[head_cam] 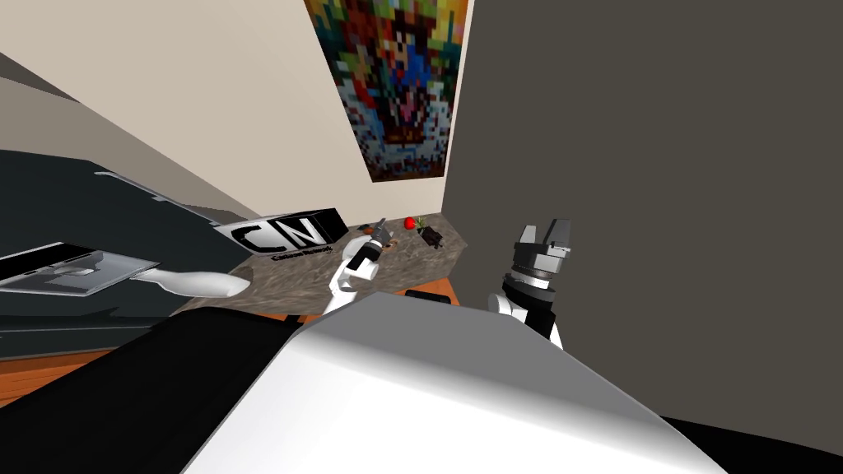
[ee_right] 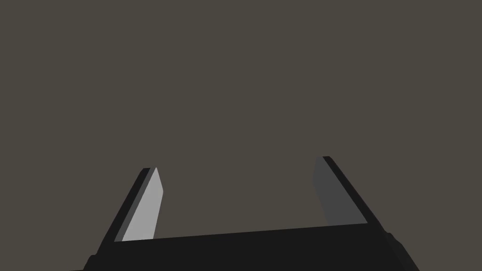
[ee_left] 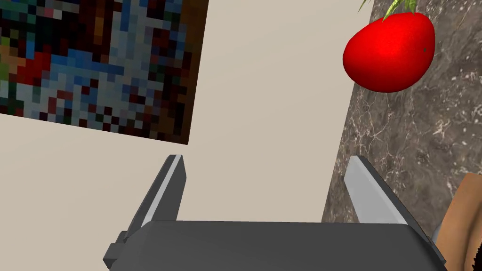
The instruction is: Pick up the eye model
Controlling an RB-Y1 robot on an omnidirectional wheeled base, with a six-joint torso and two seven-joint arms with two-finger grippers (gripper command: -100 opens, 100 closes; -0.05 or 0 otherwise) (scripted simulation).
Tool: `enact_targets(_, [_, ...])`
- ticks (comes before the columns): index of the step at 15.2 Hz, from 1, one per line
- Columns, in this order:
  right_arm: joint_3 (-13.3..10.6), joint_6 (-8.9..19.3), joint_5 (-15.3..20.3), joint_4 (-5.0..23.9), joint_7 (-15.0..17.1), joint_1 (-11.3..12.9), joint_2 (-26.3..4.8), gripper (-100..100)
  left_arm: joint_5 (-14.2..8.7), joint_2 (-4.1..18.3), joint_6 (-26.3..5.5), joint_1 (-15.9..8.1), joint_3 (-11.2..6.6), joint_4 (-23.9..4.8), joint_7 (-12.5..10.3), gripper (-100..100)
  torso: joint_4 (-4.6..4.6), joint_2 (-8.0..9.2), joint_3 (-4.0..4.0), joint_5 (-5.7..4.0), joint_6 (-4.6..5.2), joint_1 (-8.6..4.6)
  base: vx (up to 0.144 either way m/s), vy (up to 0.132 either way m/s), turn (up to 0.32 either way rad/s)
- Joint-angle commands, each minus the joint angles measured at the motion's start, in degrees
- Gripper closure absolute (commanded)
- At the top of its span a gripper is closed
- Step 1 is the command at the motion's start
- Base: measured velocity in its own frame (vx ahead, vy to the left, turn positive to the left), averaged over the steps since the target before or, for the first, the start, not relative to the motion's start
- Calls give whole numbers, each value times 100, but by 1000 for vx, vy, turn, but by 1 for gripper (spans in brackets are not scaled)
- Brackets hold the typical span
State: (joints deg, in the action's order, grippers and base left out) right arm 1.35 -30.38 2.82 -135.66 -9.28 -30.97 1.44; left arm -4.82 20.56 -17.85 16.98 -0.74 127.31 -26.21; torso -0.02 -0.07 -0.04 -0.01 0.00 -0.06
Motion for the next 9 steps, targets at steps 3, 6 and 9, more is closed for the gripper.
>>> enact_targets(3, [0, 0, 0, 0, 0, 0, 0, 0, -96, 128, -473, -93, -4, -46, -168, -100, 0, -1, -1, 0, 1, -2, 16, -19, -12])
enact_targets(6, [0, 0, 0, 0, 0, 0, 0, 0, -177, 233, -770, -171, -2, -96, -308, -100, 1, 1, 1, 0, 1, 1, 13, -12, -10])
enact_targets(9, [0, 0, 0, 0, 0, 0, 0, 0, -258, 336, -1095, -249, -1, -151, -447, -100, 0, 0, 0, 0, 1, 0, 15, -16, -14])
